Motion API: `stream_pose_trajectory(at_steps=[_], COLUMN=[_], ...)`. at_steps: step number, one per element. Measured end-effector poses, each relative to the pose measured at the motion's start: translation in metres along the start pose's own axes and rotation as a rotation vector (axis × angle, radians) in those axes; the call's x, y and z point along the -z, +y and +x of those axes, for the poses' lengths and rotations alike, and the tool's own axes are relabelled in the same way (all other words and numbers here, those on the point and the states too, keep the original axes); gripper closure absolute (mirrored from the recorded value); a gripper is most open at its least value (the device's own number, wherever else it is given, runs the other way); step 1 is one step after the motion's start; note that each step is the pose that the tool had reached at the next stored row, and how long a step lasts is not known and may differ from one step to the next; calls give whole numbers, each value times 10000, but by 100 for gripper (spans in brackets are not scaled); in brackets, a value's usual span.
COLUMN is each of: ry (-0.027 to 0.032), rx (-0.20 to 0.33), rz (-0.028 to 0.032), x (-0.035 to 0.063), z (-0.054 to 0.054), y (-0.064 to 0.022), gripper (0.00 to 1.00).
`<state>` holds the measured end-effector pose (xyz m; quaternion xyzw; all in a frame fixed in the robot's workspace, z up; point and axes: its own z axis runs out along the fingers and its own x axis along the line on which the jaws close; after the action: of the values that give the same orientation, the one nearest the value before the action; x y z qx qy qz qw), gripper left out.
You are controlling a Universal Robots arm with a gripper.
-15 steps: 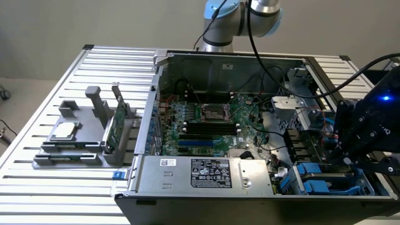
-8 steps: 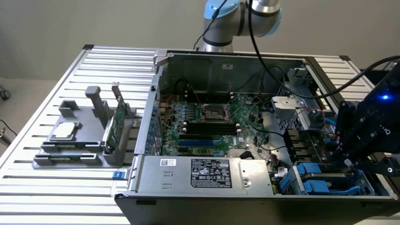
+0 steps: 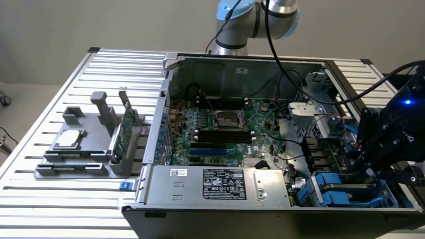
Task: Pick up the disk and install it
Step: 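Insert the first disk wire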
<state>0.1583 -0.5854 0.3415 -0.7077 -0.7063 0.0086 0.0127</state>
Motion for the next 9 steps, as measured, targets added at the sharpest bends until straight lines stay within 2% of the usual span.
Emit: stream_pose_trajectory(at_steps=[4, 9], ry=[-27, -110], rx=[-9, -42], rz=[0, 0], x=[-16, -20], z=[24, 24], y=[1, 3], gripper=[84, 84])
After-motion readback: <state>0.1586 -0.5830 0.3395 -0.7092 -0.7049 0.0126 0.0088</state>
